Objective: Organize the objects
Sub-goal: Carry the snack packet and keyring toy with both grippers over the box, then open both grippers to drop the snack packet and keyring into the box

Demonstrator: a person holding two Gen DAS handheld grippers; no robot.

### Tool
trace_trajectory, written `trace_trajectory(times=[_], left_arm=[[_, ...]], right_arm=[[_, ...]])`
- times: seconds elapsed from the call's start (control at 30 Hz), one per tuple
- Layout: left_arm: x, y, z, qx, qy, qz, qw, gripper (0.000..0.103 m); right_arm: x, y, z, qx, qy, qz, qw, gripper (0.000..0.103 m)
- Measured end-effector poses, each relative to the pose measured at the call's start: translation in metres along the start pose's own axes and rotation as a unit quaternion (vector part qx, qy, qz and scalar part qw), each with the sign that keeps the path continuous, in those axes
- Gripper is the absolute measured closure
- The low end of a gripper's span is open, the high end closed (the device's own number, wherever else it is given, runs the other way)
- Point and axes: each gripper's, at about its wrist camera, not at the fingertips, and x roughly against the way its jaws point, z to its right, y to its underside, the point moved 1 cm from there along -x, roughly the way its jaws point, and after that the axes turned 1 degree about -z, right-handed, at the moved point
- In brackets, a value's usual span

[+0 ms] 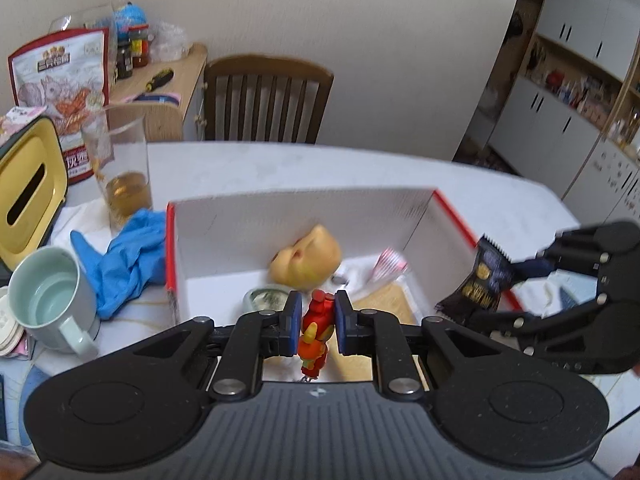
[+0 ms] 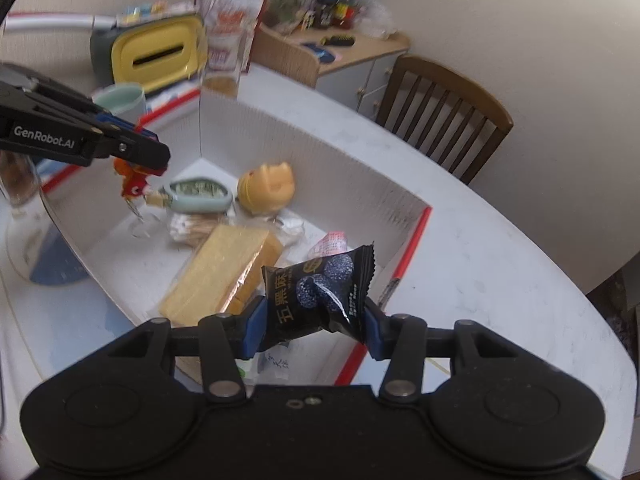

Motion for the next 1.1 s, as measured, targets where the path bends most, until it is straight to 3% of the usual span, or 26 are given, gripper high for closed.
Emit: trace_trajectory(times=[0.2, 0.43, 0.8, 1.1], left_arm=[[-0.015, 0.012, -0.001, -0.027, -0.014, -0.029, 0.9991, 0.087], [-0.03, 0.02, -0.007, -0.036, -0.019, -0.069, 0.9968, 0.087], [-0.044, 0.024, -0.003, -0.048, -0.02, -0.114, 0.9921, 0.087], [-0.04, 0.026, 0.006, -0.049, -0.02, -0.115, 0.9919, 0.087]], right_arm=[[-0.018, -0.002, -0.011, 0.038, 0.002, -0.031, 0.999, 0.054], [-0.03, -0.001, -0.008, 0.034, 0.006, -0.044, 0.998, 0.053], [-0.018, 0.0, -0.002, 0.014, -0.006, -0.017, 1.0, 0.048], [0.001, 0.007, 0.009, -0.028, -0.029, 0.005, 0.999, 0.046]])
